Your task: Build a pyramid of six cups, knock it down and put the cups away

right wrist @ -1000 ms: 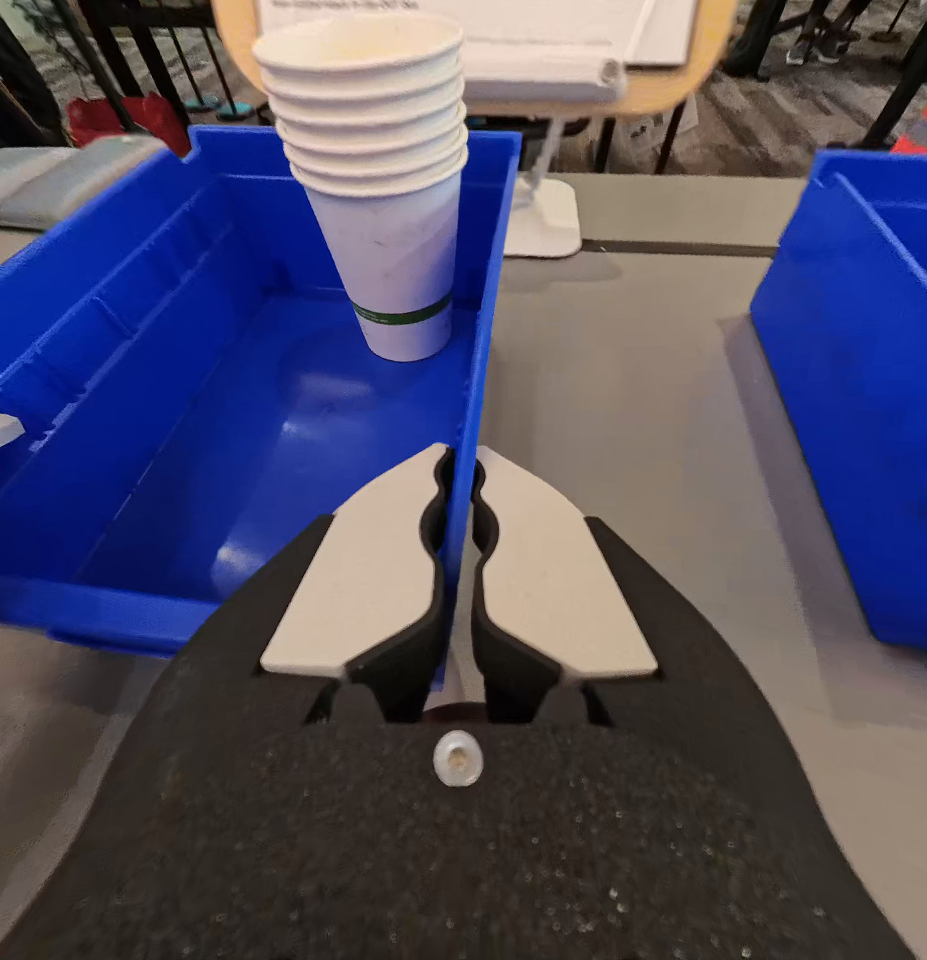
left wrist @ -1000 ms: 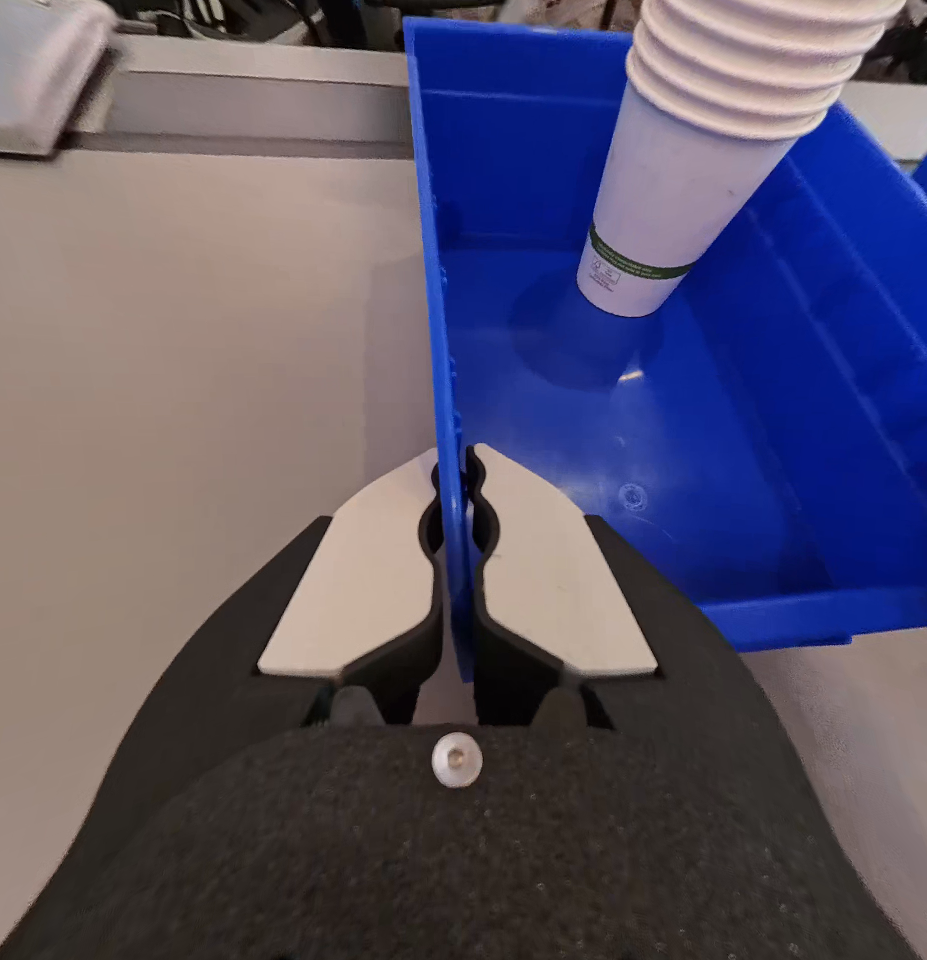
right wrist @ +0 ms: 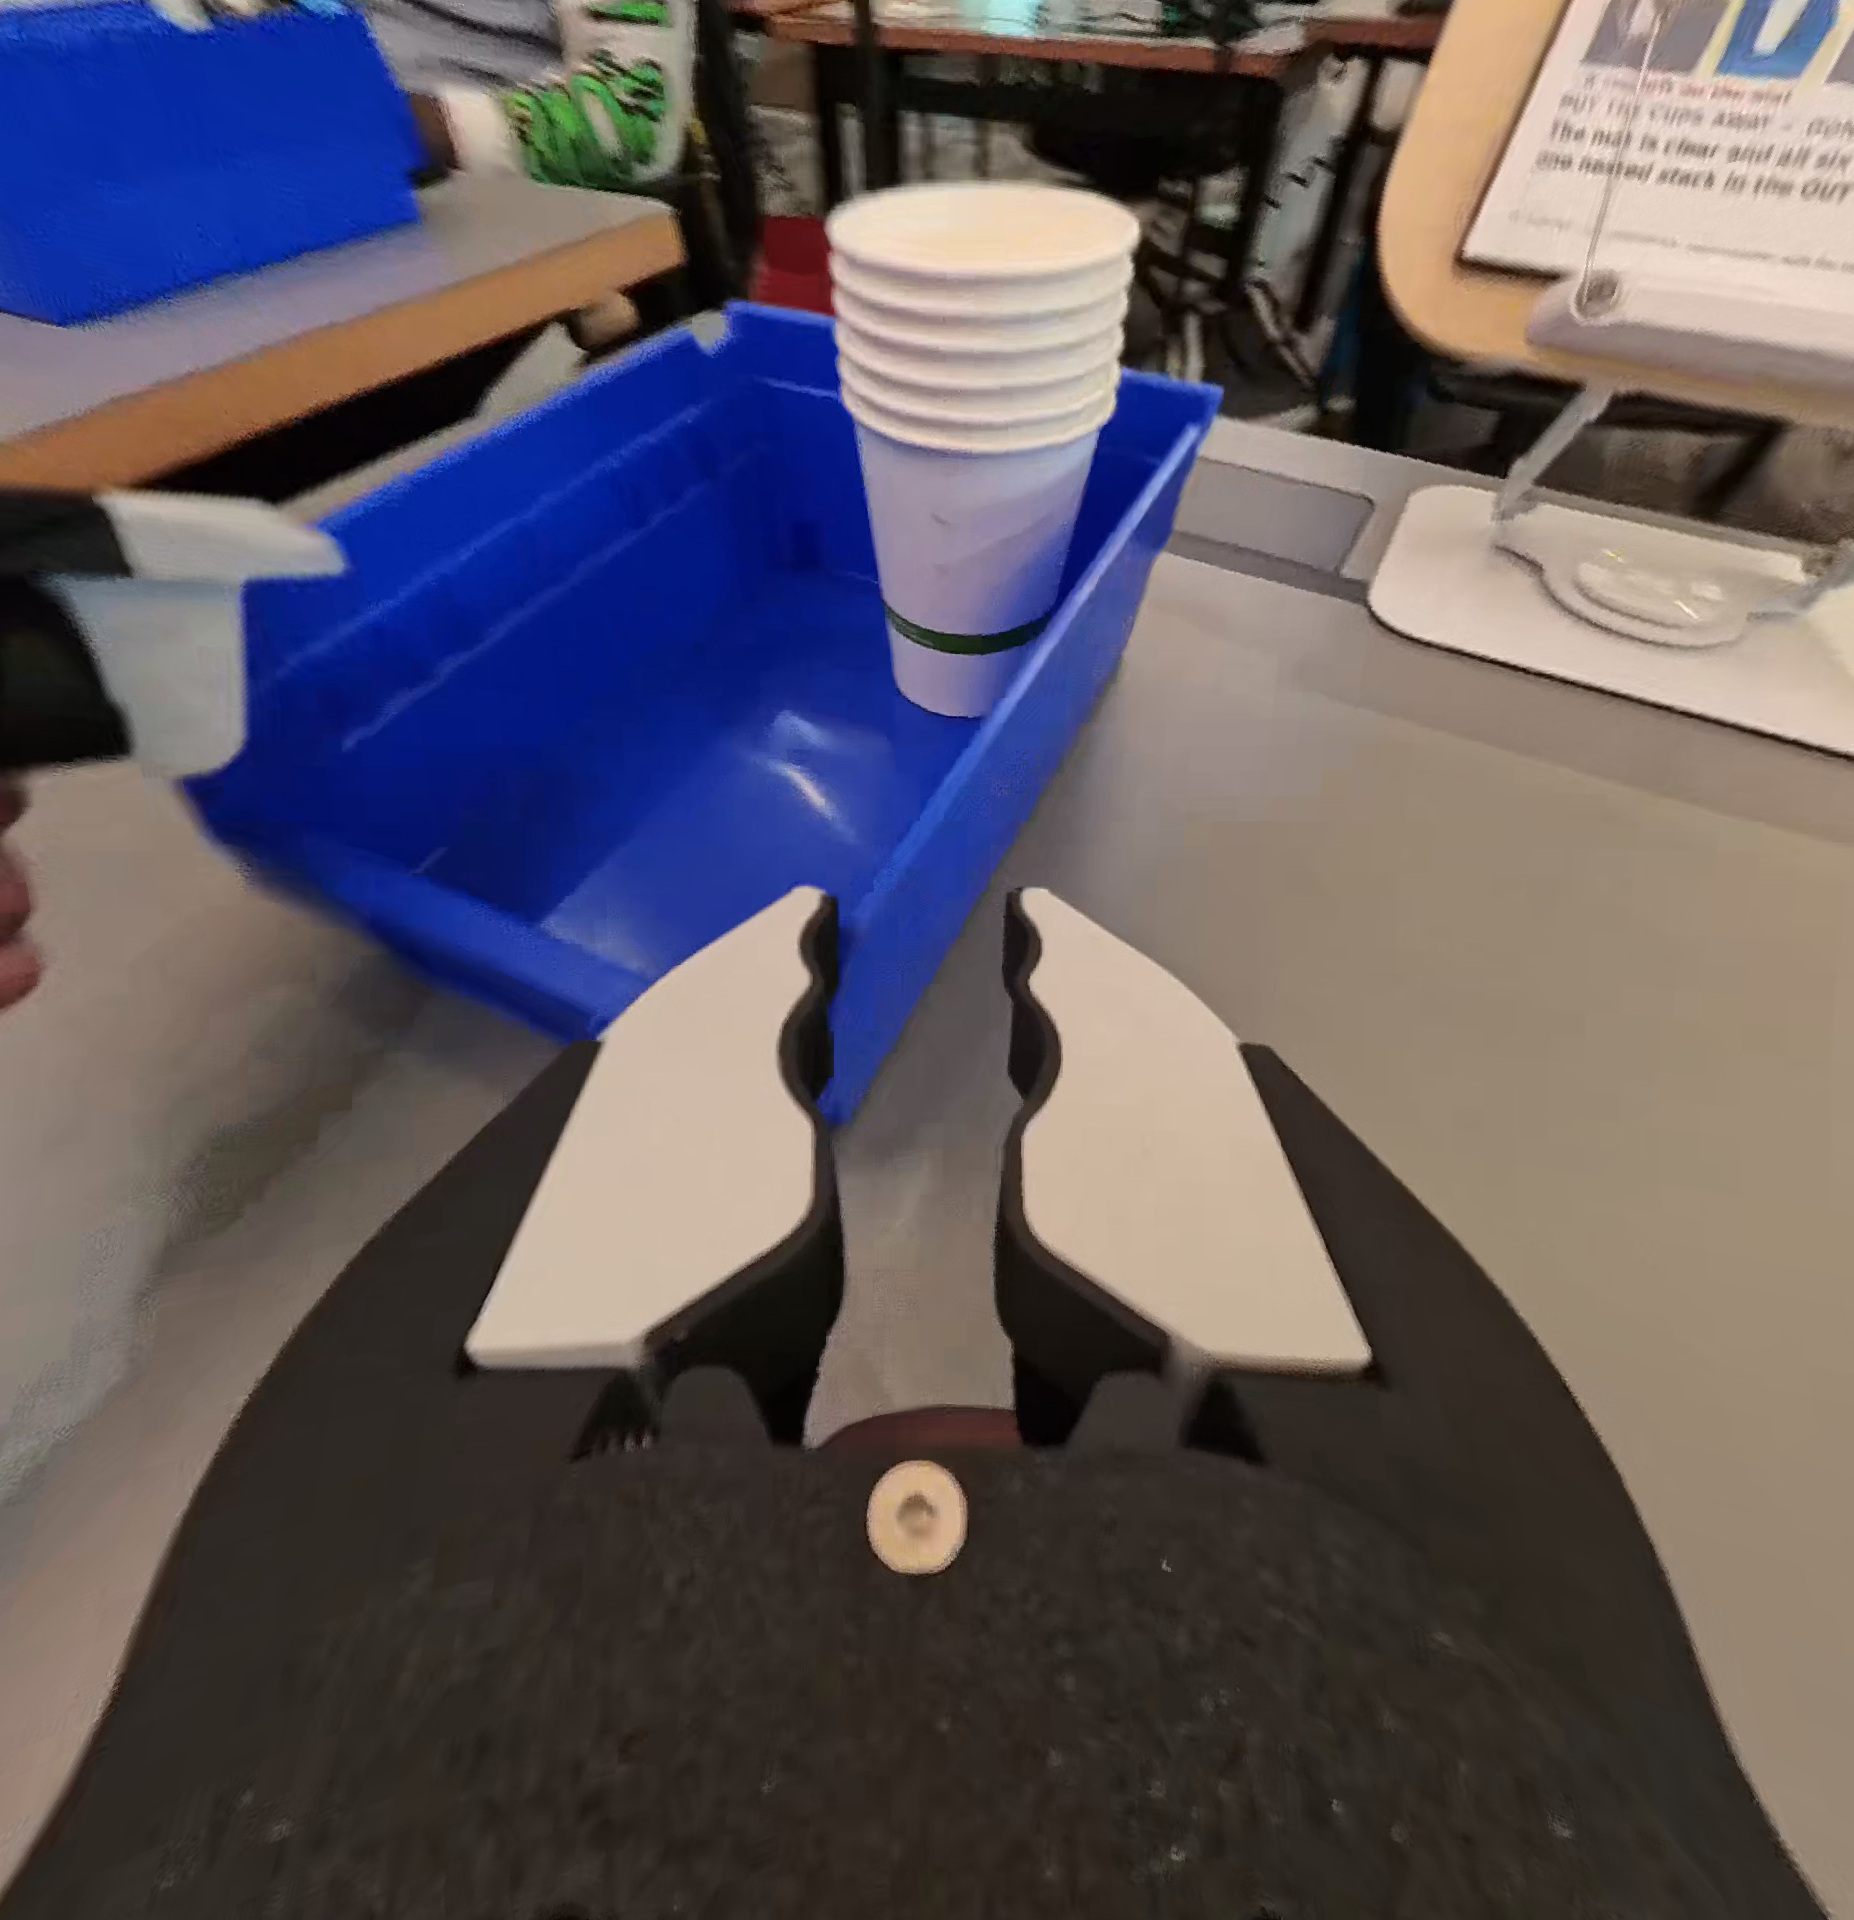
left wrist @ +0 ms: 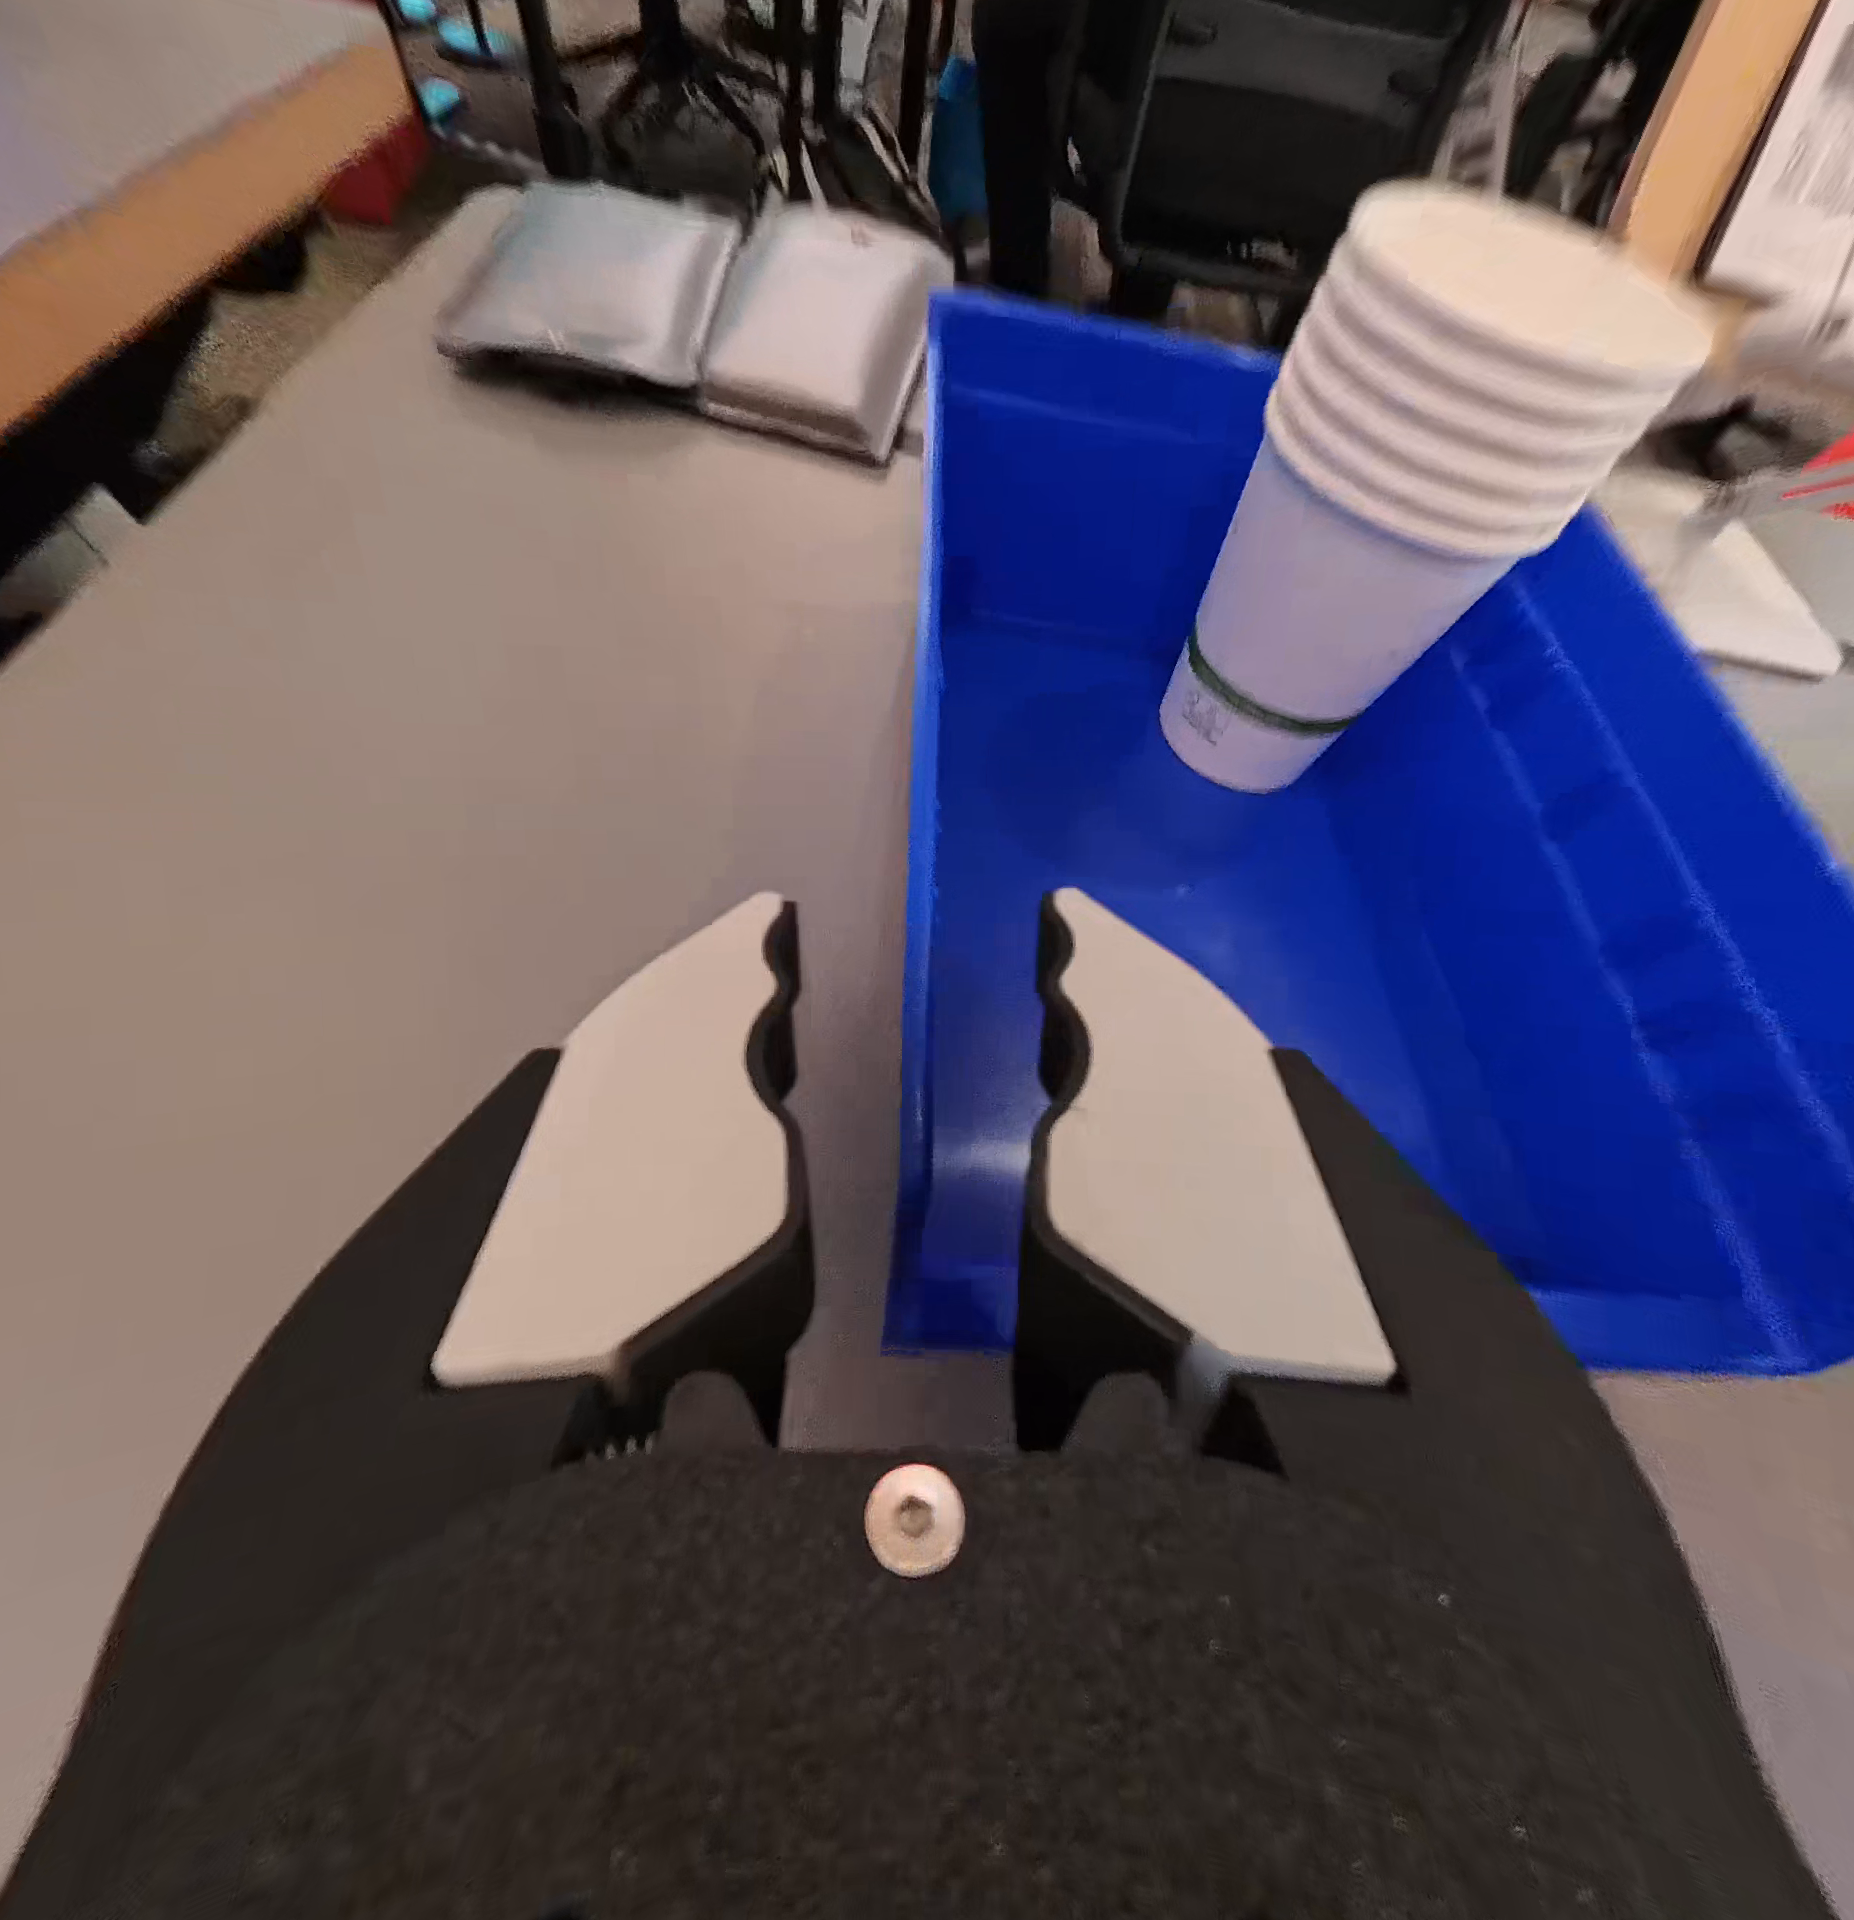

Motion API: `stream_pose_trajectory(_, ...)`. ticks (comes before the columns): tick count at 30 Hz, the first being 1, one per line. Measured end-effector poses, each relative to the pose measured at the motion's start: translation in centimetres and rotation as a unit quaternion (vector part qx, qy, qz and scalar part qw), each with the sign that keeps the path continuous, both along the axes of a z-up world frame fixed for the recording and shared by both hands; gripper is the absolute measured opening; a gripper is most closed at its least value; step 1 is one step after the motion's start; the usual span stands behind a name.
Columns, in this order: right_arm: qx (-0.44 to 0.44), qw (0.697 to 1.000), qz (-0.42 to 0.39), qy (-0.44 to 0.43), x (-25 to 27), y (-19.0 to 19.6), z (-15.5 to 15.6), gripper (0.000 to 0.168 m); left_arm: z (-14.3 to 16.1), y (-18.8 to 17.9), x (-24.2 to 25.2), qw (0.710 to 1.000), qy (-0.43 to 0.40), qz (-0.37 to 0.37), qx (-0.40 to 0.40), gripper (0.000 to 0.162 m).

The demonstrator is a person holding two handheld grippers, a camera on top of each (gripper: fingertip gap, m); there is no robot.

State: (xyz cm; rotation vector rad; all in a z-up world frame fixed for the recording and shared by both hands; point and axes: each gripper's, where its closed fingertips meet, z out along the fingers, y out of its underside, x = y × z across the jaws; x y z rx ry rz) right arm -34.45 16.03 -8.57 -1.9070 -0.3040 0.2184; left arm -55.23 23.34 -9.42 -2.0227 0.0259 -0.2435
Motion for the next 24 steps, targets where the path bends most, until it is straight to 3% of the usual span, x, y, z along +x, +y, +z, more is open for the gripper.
stream_pose_trajectory(2, 0.013, 0.999, 0.052, 0.002, 2.1, -2.5, 1.6, 0.036, 2.3, -0.6, 0.4, 1.000, -0.009, 0.000, 0.021, 0.058)
stream_pose_trajectory(4, 0.025, 0.996, 0.082, 0.008, 5.3, -4.5, 2.8, 0.039, 4.1, -1.3, 1.7, 0.999, -0.003, -0.013, 0.035, 0.062)
stream_pose_trajectory(9, 0.064, 0.998, 0.015, -0.003, 18.3, -6.3, 5.0, 0.042, 6.2, -3.3, 8.3, 0.996, -0.001, -0.066, 0.053, 0.071)
stream_pose_trajectory(13, 0.064, 0.994, -0.087, 0.001, 29.2, -8.1, 4.3, 0.042, 4.1, -6.4, 14.0, 0.995, -0.012, -0.088, 0.053, 0.067)
stream_pose_trajectory(17, 0.057, 0.984, -0.167, 0.024, 36.8, -10.7, 1.1, 0.043, 0.6, -8.8, 17.6, 0.996, -0.011, -0.085, 0.031, 0.067)
stream_pose_trajectory(21, 0.060, 0.970, -0.235, 0.026, 40.9, -13.1, -1.2, 0.043, -2.0, -10.0, 18.8, 0.997, 0.000, -0.070, 0.028, 0.066)
stream_pose_trajectory(24, 0.056, 0.969, -0.241, 0.021, 41.7, -13.7, -1.4, 0.043, -2.0, -10.2, 19.2, 0.995, 0.017, -0.092, 0.029, 0.067)
